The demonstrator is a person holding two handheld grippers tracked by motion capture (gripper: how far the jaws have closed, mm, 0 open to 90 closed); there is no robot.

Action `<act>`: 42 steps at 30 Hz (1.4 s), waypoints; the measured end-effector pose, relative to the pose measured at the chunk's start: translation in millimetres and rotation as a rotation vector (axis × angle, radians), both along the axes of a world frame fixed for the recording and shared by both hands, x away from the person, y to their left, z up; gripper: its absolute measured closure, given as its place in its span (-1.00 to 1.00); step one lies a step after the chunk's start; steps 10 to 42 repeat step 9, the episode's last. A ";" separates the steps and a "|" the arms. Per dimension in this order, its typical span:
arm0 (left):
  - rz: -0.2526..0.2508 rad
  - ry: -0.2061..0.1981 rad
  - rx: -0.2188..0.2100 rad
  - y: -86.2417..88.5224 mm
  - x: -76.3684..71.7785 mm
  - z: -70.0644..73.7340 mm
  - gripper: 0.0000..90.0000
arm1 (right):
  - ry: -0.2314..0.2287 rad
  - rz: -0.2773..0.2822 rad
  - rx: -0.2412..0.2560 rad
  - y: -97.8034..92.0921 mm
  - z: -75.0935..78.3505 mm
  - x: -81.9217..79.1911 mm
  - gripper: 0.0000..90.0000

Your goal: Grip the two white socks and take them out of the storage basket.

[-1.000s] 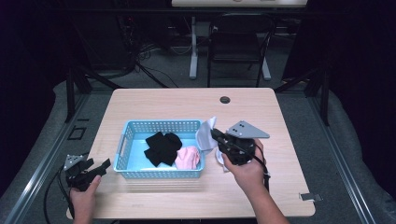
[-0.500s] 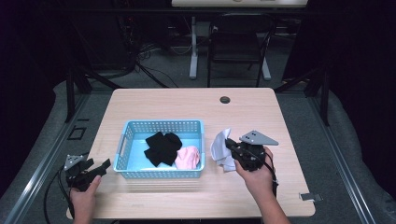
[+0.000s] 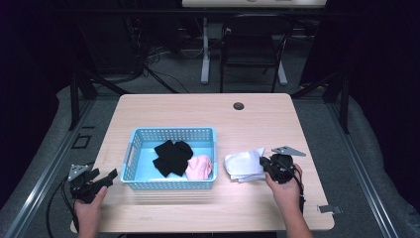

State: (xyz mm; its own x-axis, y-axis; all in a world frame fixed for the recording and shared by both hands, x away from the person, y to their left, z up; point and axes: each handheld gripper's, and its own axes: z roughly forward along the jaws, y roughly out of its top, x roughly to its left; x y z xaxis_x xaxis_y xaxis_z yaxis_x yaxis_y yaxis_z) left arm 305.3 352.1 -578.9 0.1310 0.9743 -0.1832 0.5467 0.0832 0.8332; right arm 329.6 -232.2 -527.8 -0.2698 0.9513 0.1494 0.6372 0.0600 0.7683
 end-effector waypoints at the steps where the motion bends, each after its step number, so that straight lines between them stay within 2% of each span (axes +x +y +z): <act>1: -0.001 0.000 0.000 0.0 0.0 0.0 -0.44 | 0.003 -0.004 0.001 -1.6 -1.2 0.5 0.96; 3: -0.001 -0.001 0.000 0.0 -0.1 0.2 -0.44 | 0.012 -0.021 -0.004 -5.5 -3.4 0.7 0.93; 4: -0.001 0.000 0.000 0.1 -0.1 0.2 -0.44 | 0.017 -0.027 -0.002 -7.1 -4.5 0.8 0.84; 6: -0.004 0.007 0.001 0.5 -0.2 0.6 -0.44 | 0.001 -0.043 0.004 -9.2 -7.1 0.2 0.52; 9: -0.002 0.001 -0.001 0.1 0.2 0.0 -0.44 | -0.041 -0.074 -0.002 -11.7 -10.4 -1.8 0.22; 42: -0.002 0.001 -0.001 0.1 0.2 0.0 -0.44 | -0.041 -0.074 -0.002 -11.7 -10.4 -1.8 0.22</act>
